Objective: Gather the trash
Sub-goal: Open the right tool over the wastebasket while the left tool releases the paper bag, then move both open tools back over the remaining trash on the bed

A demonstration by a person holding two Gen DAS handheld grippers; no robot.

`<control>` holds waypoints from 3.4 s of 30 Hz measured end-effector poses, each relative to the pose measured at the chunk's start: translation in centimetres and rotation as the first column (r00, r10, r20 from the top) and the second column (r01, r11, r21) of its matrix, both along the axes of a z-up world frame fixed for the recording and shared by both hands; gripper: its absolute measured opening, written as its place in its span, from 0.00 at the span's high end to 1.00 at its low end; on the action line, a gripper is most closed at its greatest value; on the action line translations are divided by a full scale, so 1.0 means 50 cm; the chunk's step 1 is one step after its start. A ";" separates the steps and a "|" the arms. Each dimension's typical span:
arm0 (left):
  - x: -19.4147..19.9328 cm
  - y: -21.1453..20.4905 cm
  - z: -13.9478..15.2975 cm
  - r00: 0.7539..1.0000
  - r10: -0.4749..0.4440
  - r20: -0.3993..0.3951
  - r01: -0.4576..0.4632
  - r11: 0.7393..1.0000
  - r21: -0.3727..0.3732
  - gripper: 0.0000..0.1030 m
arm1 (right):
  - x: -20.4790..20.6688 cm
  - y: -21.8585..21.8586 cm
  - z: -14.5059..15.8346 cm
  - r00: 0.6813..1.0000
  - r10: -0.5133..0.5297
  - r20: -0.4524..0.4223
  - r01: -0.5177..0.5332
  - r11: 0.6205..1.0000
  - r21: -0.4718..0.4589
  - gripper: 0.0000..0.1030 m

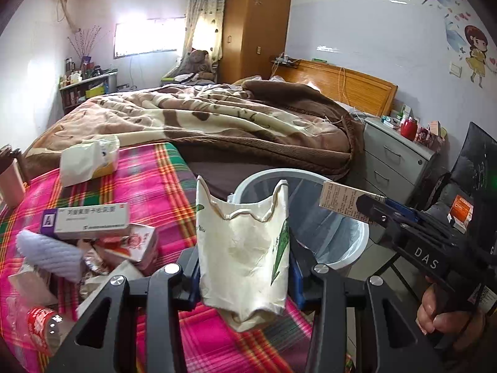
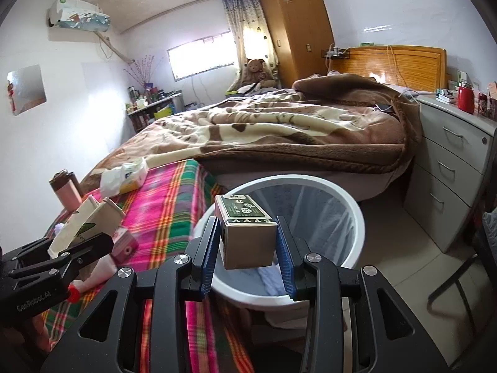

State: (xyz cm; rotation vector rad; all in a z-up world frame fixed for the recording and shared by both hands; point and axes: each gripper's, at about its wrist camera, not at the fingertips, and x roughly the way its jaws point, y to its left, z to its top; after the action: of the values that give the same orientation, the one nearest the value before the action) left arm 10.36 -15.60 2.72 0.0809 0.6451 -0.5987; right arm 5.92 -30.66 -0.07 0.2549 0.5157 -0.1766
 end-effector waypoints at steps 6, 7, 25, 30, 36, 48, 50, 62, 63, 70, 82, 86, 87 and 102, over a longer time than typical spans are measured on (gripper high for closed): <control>0.013 -0.049 -0.010 1.000 -0.028 -0.014 0.028 0.999 0.022 0.56 | 0.014 -0.030 -0.010 0.999 -0.035 -0.030 0.035 0.999 -0.012 0.65; 0.016 -0.055 -0.013 0.999 -0.031 -0.022 0.032 0.999 0.023 0.56 | 0.016 -0.035 -0.013 0.999 -0.039 -0.038 0.038 0.999 -0.013 0.65; 0.041 -0.132 -0.038 0.997 -0.050 -0.055 0.053 0.997 0.052 0.31 | 0.039 -0.085 -0.043 0.987 -0.093 -0.135 0.086 0.995 -0.054 0.64; 0.035 -0.126 -0.030 0.998 -0.047 -0.045 0.049 0.998 0.049 0.26 | 0.033 -0.085 -0.040 0.988 -0.089 -0.130 0.083 0.995 -0.053 0.58; 0.031 -0.106 -0.018 0.999 -0.036 -0.039 0.037 0.999 0.032 0.23 | 0.029 -0.077 -0.033 0.990 -0.087 -0.115 0.082 0.995 -0.050 0.43; 0.008 -0.031 0.000 1.000 0.009 -0.016 -0.009 1.000 0.010 0.23 | 0.019 -0.039 -0.014 0.996 -0.054 -0.073 0.052 0.998 -0.031 0.43; 0.005 -0.006 0.001 1.000 0.027 -0.016 -0.027 1.000 0.003 0.23 | 0.017 -0.029 -0.011 0.997 -0.046 -0.066 0.044 0.999 -0.032 0.43; -0.008 0.131 0.008 0.987 0.162 -0.001 -0.162 0.987 -0.024 0.21 | 0.022 0.036 -0.012 0.998 0.031 -0.054 -0.032 0.999 -0.022 0.42; -0.009 0.140 0.007 0.986 0.168 -0.003 -0.169 0.985 -0.028 0.21 | 0.024 0.046 -0.018 0.997 0.047 -0.063 -0.048 0.999 -0.022 0.42; -0.011 0.190 -0.017 0.975 0.219 -0.029 -0.220 0.975 -0.021 0.21 | 0.043 0.135 -0.063 0.969 0.189 -0.157 -0.202 0.977 -0.072 0.42; -0.025 0.288 -0.042 0.944 0.325 -0.057 -0.326 0.946 -0.008 0.21 | 0.089 0.098 -0.060 0.983 -0.036 -0.178 -0.011 0.967 -0.255 0.42; -0.030 0.327 -0.050 0.927 0.369 -0.065 -0.370 0.929 -0.004 0.21 | 0.086 0.065 -0.045 0.984 -0.099 -0.147 0.065 0.973 -0.224 0.42; -0.031 0.337 -0.053 0.923 0.380 -0.069 -0.381 0.925 -0.002 0.21 | 0.084 0.061 -0.041 0.986 -0.090 -0.143 0.060 0.977 -0.203 0.42; -0.012 0.429 -0.100 0.840 0.501 -0.206 -0.513 0.858 -0.005 0.17 | 0.128 0.195 -0.019 0.967 0.238 -0.090 -0.247 0.964 -0.095 0.42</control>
State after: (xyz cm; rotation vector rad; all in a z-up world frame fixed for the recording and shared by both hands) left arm 9.74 5.86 -2.26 -0.2080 0.8042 -0.1069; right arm 12.34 -20.92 -1.03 0.0798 0.6084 0.0253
